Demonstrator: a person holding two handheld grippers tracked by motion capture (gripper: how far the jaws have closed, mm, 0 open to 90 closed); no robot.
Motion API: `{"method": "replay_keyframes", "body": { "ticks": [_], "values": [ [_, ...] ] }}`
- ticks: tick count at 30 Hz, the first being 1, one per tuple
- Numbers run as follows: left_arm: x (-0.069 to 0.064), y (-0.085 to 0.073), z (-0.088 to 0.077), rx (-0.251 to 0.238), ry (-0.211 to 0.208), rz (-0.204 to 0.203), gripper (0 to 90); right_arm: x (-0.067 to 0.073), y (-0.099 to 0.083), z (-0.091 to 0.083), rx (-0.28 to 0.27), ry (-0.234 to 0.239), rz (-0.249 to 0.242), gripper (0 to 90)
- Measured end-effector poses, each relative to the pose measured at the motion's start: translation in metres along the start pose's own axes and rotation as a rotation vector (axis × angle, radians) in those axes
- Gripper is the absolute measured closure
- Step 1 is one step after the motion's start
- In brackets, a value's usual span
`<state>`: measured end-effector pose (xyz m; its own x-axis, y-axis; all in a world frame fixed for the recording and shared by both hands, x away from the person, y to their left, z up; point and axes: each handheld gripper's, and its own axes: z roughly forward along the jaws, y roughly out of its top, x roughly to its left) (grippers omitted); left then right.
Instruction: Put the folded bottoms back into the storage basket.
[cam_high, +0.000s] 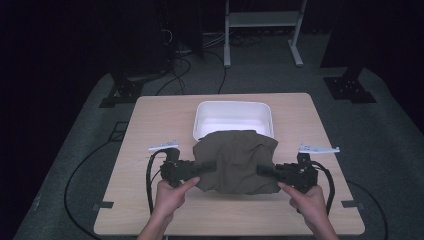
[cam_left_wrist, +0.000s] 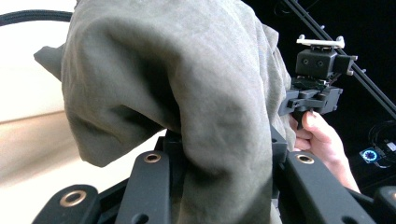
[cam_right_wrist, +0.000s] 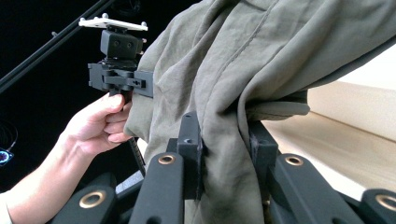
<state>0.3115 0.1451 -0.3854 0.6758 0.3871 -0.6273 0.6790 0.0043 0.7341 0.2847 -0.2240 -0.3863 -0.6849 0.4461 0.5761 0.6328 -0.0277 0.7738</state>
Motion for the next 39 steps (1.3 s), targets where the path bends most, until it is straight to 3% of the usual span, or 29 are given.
{"method": "replay_keyframes", "body": {
  "ticks": [17,27,39],
  "values": [
    [0.000,0.028,0.000,-0.014,0.003,-0.001,64.3,-0.002,0.030,0.002,-0.013,-0.007,-0.021,72.0],
    [0.005,0.055,0.002,-0.019,0.014,-0.002,64.3,-0.007,0.049,0.006,-0.040,-0.011,-0.007,71.9],
    [0.013,0.089,0.006,-0.047,0.022,-0.013,64.3,-0.010,0.087,0.011,-0.067,-0.048,-0.032,71.9]
  ]
}}
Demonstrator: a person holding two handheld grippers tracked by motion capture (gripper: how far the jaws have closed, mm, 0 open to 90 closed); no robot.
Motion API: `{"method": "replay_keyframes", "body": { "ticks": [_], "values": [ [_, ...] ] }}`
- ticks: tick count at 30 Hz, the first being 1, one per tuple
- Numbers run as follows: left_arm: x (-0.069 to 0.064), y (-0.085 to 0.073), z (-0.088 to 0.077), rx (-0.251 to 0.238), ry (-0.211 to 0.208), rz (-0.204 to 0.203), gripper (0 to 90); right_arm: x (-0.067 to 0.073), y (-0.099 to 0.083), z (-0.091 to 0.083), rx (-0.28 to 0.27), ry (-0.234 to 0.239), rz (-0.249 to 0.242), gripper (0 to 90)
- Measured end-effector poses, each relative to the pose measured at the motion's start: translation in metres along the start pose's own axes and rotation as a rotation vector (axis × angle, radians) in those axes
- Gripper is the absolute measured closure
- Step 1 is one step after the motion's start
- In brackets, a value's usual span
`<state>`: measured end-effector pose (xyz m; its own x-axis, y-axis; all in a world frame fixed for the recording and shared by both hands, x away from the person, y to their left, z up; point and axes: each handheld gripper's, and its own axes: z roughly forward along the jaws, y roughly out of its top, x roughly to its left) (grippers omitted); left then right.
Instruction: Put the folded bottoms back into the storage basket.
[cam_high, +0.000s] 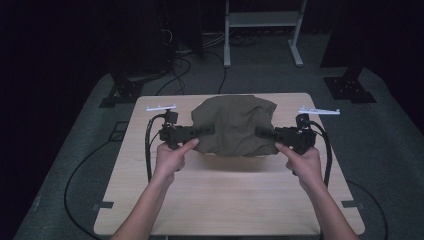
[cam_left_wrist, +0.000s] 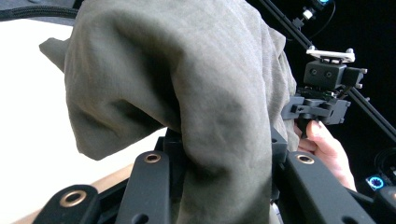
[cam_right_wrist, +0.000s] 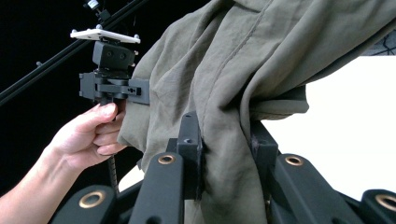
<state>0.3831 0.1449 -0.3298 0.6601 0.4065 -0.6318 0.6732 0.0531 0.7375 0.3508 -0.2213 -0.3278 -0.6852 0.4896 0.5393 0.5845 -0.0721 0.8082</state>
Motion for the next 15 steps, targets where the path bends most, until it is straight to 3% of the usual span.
{"method": "replay_keyframes", "body": {
  "ticks": [15],
  "values": [
    [0.024,0.022,0.014,-0.030,0.005,-0.022,64.2,-0.019,0.023,0.013,-0.019,-0.026,0.007,71.9]
  ]
}}
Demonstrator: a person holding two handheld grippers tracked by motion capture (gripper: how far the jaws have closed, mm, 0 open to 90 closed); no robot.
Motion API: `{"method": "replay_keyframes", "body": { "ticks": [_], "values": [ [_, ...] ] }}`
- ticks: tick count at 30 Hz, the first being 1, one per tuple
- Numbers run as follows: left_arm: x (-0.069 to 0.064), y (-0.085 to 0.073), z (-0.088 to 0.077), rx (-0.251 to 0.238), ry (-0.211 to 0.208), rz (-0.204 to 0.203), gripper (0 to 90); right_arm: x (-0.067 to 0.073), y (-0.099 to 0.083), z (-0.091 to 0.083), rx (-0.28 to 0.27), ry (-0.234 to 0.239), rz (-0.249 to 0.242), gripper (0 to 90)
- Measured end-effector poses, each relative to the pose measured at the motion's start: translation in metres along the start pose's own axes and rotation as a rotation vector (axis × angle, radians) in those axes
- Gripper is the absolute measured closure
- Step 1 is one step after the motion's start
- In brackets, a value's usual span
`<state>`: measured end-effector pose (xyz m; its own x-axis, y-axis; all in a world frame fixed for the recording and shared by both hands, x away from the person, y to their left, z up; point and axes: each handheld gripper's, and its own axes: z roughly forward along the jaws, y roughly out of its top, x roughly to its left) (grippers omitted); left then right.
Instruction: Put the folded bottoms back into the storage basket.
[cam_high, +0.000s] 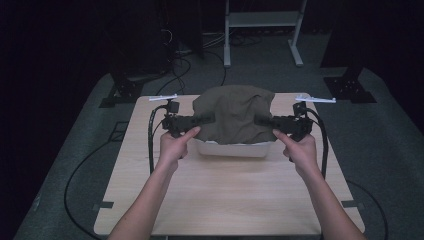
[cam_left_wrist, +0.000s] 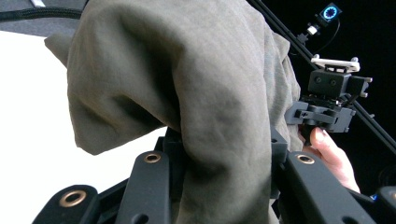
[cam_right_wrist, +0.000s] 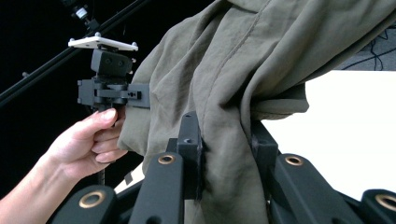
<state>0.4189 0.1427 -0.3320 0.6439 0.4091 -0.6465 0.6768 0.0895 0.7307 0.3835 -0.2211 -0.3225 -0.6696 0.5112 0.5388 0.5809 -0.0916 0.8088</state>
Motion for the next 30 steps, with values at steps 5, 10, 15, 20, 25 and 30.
{"method": "replay_keyframes", "body": {
  "ticks": [5,10,15,20,25,30],
  "values": [
    [0.009,0.008,0.005,0.003,0.009,0.004,64.2,-0.010,0.005,0.007,0.000,-0.012,0.004,71.9],
    [0.026,0.010,0.009,-0.011,0.005,-0.025,64.2,-0.017,0.010,0.014,0.008,-0.025,-0.004,71.9],
    [0.037,0.010,0.014,-0.015,0.010,-0.030,64.2,-0.026,0.012,0.022,0.014,-0.039,0.006,71.9],
    [0.048,0.010,0.020,-0.012,0.017,-0.044,64.2,-0.035,0.012,0.026,0.025,-0.055,0.012,71.9],
    [0.055,0.009,0.023,-0.001,0.022,-0.032,64.3,-0.041,0.012,0.029,0.034,-0.063,0.018,71.9],
    [0.064,0.008,0.027,-0.008,0.036,-0.047,64.3,-0.048,0.011,0.036,0.048,-0.076,0.026,71.9]
  ]
}}
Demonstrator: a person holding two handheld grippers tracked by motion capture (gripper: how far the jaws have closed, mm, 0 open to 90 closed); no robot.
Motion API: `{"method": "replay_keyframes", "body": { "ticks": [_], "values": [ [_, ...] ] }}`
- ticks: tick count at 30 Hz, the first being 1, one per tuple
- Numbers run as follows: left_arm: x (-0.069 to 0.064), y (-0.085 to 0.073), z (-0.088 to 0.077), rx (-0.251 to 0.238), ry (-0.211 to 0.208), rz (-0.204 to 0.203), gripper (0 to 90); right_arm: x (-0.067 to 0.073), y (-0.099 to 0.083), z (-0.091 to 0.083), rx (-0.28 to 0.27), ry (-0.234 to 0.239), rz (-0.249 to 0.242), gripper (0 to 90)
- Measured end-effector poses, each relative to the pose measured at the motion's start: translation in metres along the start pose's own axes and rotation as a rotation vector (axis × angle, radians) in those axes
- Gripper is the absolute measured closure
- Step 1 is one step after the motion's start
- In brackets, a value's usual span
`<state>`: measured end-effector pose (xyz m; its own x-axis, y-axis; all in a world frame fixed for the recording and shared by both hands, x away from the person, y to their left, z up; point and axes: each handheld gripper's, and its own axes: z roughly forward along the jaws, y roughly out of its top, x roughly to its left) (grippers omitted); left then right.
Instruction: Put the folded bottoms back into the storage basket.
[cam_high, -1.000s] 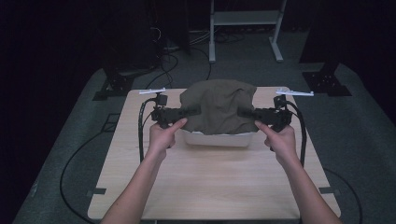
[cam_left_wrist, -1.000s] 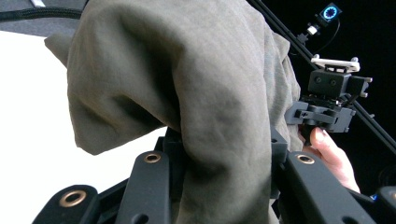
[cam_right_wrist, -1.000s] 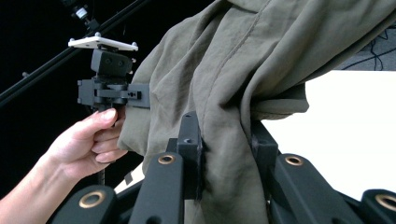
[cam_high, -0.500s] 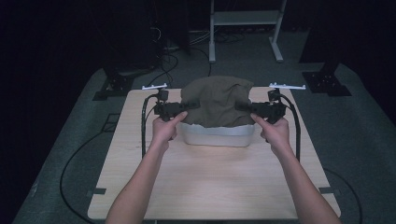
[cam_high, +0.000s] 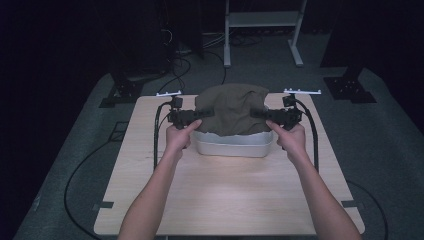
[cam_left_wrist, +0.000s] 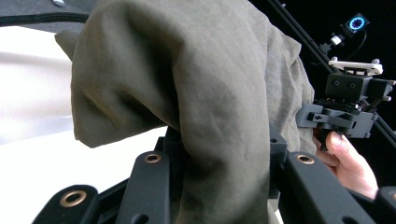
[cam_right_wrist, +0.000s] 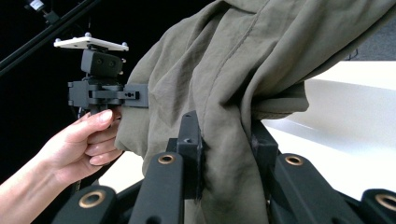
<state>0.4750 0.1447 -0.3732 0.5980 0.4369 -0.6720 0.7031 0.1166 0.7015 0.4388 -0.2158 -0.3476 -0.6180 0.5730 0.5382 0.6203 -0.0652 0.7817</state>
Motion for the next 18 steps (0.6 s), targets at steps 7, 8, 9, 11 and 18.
{"method": "replay_keyframes", "body": {
  "ticks": [7,8,9,11,18],
  "values": [
    [0.005,-0.001,0.005,0.009,0.010,-0.025,64.2,-0.007,-0.001,0.004,0.015,-0.014,0.008,71.9],
    [0.007,-0.001,0.006,0.010,0.012,-0.025,64.2,-0.008,-0.001,0.004,0.017,-0.014,0.013,71.9],
    [0.007,-0.002,0.007,0.013,0.012,-0.027,64.2,-0.009,-0.001,0.005,0.019,-0.017,0.012,71.9],
    [0.009,-0.002,0.008,0.013,0.015,-0.032,64.3,-0.011,-0.001,0.005,0.023,-0.021,0.014,71.9],
    [0.011,0.002,0.014,0.031,0.035,-0.017,64.2,-0.017,-0.002,0.007,0.021,-0.032,0.028,71.9]
  ]
}}
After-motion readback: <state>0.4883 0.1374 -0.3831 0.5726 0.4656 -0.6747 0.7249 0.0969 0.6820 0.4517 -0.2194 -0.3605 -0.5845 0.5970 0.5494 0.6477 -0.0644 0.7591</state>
